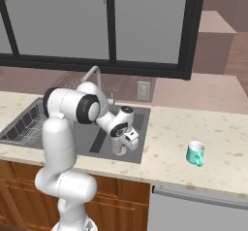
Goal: Move any existing items from the left basin to the right basin for drying. Then move the mug from the counter to the left basin of the sink for washing.
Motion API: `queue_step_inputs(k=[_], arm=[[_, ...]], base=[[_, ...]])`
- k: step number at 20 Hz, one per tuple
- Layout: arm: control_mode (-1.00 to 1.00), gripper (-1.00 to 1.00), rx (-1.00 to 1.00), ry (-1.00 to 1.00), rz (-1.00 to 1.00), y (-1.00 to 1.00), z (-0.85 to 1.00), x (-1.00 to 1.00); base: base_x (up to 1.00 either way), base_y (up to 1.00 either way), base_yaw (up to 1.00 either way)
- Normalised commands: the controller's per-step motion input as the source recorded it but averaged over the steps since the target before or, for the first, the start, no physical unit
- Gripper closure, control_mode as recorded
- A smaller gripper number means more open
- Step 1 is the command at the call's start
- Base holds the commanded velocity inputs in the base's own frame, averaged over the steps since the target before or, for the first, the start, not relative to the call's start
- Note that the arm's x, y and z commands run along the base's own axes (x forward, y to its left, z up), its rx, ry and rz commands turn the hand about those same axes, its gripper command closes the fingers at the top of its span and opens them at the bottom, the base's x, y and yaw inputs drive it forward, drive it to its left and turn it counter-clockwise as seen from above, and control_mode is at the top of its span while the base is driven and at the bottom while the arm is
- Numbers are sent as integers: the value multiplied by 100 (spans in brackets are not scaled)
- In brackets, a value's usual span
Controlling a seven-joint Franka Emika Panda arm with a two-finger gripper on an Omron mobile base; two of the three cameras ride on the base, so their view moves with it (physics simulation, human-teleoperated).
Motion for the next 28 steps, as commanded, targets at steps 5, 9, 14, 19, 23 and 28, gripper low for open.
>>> queue_step_inputs(k=[5, 9, 14, 19, 23, 28], arm=[[-100, 100, 0, 0, 3, 0, -17, 12], [-100, 100, 0, 0, 4, 0, -18, 11], [-100, -100, 0, 0, 3, 0, -19, 3], [-100, -100, 0, -1, 2, 0, -2, 0], [-100, -100, 0, -3, 0, 0, 3, -14], [-100, -100, 0, -1, 0, 0, 18, -10]], base=[[0, 0, 0], [0, 0, 0], [0, 0, 0], [0, 0, 0], [0, 0, 0], [0, 0, 0]])
